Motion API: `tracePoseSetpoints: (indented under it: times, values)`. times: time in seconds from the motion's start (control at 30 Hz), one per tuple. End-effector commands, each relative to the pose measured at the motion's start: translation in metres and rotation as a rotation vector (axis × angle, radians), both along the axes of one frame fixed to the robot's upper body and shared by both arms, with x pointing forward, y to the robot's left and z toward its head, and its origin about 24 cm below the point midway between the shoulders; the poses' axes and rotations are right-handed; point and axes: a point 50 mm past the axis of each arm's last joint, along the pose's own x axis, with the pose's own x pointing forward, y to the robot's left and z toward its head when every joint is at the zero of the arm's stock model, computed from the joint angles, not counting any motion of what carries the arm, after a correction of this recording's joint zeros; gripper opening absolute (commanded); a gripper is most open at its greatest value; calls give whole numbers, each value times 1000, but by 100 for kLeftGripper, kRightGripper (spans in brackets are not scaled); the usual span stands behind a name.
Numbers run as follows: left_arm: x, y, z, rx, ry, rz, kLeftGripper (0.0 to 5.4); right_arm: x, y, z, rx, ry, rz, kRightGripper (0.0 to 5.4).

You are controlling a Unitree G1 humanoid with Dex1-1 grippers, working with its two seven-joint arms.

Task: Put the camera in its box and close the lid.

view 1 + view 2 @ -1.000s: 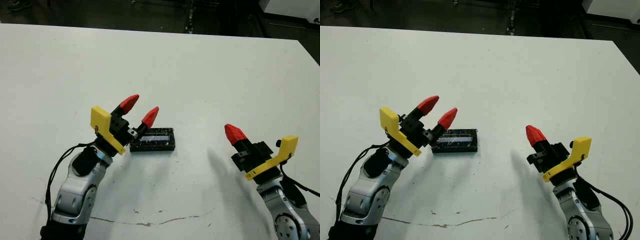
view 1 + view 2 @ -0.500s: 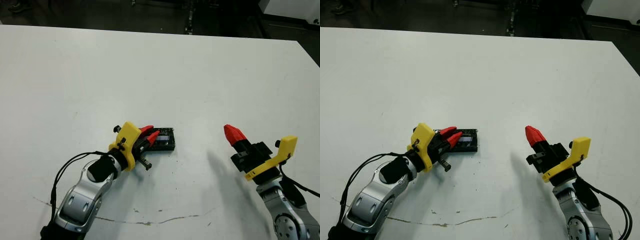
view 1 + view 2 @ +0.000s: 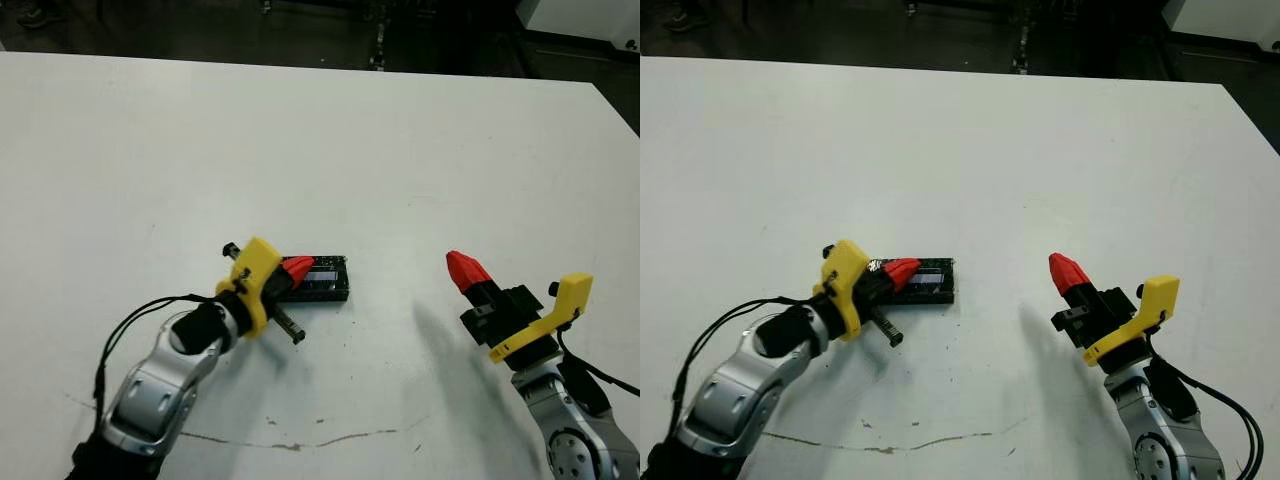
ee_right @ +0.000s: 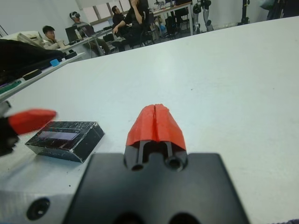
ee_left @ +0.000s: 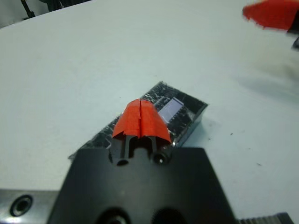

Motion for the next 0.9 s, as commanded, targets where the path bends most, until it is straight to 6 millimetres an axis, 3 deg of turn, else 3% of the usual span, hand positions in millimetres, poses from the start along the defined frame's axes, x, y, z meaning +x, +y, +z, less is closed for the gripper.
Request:
tracePoseSetpoints:
  times: [0.03,0.13,0.3,0.4,0.67,0.9]
  values:
    - [-3,11,17,-125,-78,32,4,-1,-3,0,-18,-4,-10,0]
    - [-3,24,29,-216,-212,138,4,0,-3,1,-6,-6,-17,0]
    - [-1,45,39,-215,-414,374,4,4,-2,11,22,-60,-34,0]
    - [-2,56,39,-200,-450,457,4,7,-1,20,15,-97,-66,0]
    - [-10,85,25,-157,-491,576,4,16,5,43,21,-201,-232,0]
    - [-16,94,9,-116,-522,664,4,27,10,48,-8,-228,-303,0]
